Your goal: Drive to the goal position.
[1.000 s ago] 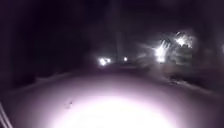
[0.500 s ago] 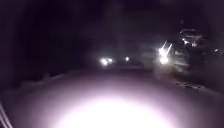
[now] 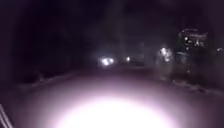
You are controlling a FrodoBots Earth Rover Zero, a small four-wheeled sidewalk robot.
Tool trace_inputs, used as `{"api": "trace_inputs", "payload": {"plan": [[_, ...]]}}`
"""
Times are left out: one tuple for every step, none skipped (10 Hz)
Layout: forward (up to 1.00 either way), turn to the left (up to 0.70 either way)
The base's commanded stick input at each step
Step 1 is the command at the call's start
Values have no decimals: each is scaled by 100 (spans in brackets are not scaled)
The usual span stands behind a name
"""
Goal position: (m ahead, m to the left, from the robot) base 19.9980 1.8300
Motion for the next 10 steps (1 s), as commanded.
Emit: {"api": "trace_inputs", "payload": {"plan": [[100,0],[100,0],[100,0],[100,0],[100,0],[100,0],[100,0],[100,0],[100,0],[100,0]]}}
